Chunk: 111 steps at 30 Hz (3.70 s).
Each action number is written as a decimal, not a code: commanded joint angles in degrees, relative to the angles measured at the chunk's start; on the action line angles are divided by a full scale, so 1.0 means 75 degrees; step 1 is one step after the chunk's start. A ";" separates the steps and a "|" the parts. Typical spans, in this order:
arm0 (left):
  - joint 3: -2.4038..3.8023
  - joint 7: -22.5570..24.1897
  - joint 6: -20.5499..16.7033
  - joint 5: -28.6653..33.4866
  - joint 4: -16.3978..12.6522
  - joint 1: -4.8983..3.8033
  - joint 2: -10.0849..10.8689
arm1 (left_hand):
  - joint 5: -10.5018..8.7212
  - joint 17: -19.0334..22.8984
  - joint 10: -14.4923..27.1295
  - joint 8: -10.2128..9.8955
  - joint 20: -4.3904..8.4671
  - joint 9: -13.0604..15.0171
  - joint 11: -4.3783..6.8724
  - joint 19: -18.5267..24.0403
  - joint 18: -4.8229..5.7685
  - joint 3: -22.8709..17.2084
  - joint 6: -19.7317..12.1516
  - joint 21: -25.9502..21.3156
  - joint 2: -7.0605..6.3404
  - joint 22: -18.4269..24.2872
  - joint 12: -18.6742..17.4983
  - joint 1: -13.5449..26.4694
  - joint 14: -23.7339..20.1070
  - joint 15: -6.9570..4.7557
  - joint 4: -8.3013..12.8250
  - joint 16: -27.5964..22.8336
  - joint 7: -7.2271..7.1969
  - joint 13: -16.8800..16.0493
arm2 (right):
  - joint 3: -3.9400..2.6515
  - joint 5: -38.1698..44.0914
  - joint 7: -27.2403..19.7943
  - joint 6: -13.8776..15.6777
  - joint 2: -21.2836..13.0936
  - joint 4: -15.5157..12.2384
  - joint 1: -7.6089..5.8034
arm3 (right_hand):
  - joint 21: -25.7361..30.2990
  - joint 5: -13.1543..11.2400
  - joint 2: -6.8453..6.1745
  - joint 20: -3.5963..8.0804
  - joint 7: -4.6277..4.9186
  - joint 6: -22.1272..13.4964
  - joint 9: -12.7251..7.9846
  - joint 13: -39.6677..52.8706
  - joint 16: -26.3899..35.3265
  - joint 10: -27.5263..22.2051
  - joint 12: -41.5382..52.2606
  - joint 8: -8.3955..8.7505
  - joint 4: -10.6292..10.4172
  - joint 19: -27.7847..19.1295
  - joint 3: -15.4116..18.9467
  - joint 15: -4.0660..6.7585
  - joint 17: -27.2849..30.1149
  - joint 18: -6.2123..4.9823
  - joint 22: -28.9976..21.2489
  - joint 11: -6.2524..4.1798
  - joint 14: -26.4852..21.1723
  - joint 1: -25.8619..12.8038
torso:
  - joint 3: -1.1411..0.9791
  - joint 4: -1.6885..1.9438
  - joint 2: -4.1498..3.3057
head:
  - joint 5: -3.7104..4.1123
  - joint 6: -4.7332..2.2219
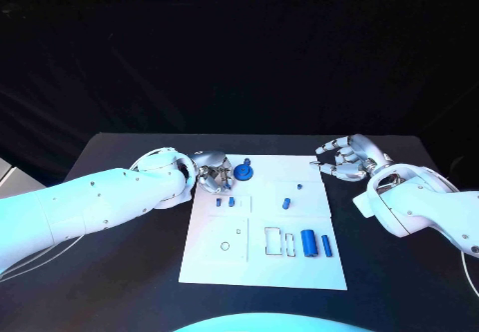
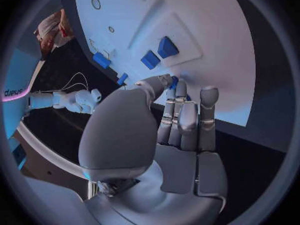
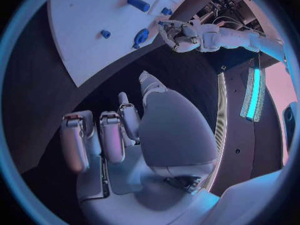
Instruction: Assemble the parts on the task board
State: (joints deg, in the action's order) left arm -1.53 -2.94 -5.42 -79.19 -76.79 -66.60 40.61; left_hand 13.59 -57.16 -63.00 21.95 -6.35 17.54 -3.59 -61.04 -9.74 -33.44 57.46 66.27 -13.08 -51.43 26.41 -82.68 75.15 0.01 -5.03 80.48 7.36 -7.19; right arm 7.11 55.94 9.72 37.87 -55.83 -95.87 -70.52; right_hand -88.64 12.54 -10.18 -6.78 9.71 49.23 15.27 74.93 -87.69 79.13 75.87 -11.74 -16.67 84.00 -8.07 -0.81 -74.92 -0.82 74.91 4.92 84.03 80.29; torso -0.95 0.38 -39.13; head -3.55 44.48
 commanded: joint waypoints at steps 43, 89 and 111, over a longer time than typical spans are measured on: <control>-0.0083 0.0148 -0.0099 0.0211 0.0102 0.0054 -0.0066 | 0.0001 0.0189 -0.0092 -0.0677 -0.0038 -0.0163 -0.0064 0.0144 0.0076 -0.0086 -0.0649 -0.0095 -0.0085 0.0187 -0.0435 0.0258 -0.0046 0.0055 0.0133 0.0032 0.0136 -0.0066 | -0.0001 0.0061 -0.0087 -0.0015 -0.0008 -0.0014 0.0006 | 0.0025 0.0032 0.0030 0.0051 -0.0001 -0.0039 -0.0007 0.0309 0.0017 -0.0004 0.0005 -0.0011 -0.0006 0.0709 -0.0044 0.0049 -0.1430 0.0061 0.1931 -0.0022 0.0649 -0.0034 | -0.0002 -0.0002 -0.0004 | -0.0005 -0.0028; 0.0122 0.0149 -0.0378 0.1746 0.0323 0.0048 0.0609 | 0.0033 0.1377 0.0284 -0.1122 -0.0123 -0.0416 -0.0235 0.0723 -0.0088 0.0061 -0.1016 -0.0759 -0.0134 0.0994 -0.0935 0.0397 -0.0738 0.0200 0.0015 -0.0219 0.0199 -0.0231 | -0.0001 0.1703 0.0220 -0.1509 0.0127 0.0336 0.0024 | 0.0832 -0.0005 -0.0498 0.0160 -0.0125 0.0453 -0.0239 -0.6697 0.0564 -0.1945 -0.7733 -0.0420 0.0047 0.0433 -0.1591 0.0146 -0.0643 -0.0104 0.1656 -0.0101 0.0485 0.0868 | 0.0005 -0.0003 0.0006 | 0.0097 -0.0069; 0.0170 0.3352 0.0240 0.9712 -0.0379 0.0045 0.1357 | 0.0025 0.3699 0.0458 -0.0836 -0.0210 -0.0341 -0.0389 0.1031 -0.0115 0.0096 -0.0676 -0.1432 0.0145 0.1477 -0.0741 0.0439 -0.2048 0.0317 0.0206 -0.1561 0.0413 -0.0366 | 0.0020 0.5406 0.0995 -0.2991 0.1157 0.0996 0.0327 | 0.1688 -0.0433 -0.0848 0.0390 -0.0418 0.0754 -0.0098 -0.8204 0.0704 -0.2320 -0.9119 -0.0390 0.0203 0.0165 -0.2284 0.0373 -0.0456 -0.0270 0.1385 -0.0193 0.0448 0.0817 | 0.0004 0.0011 -0.0005 | 0.0399 -0.0130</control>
State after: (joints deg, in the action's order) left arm -0.30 17.99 -6.11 -13.98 -79.18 -66.25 50.73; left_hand 13.50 -29.46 -59.88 15.46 -7.88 14.92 -6.66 -53.74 -9.72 -33.05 52.13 55.64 -12.67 -40.39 20.62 -79.45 60.18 2.47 -3.39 68.95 10.25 -9.87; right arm 7.25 90.50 15.06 18.79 -47.45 -88.60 -68.21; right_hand -76.19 9.44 -16.17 -4.18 7.02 54.78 14.47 13.47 -82.71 61.53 7.72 -14.85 -15.41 83.92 -25.16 1.47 -74.91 -1.73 74.94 3.88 84.03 86.74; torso -0.87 0.40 -39.16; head -0.61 43.47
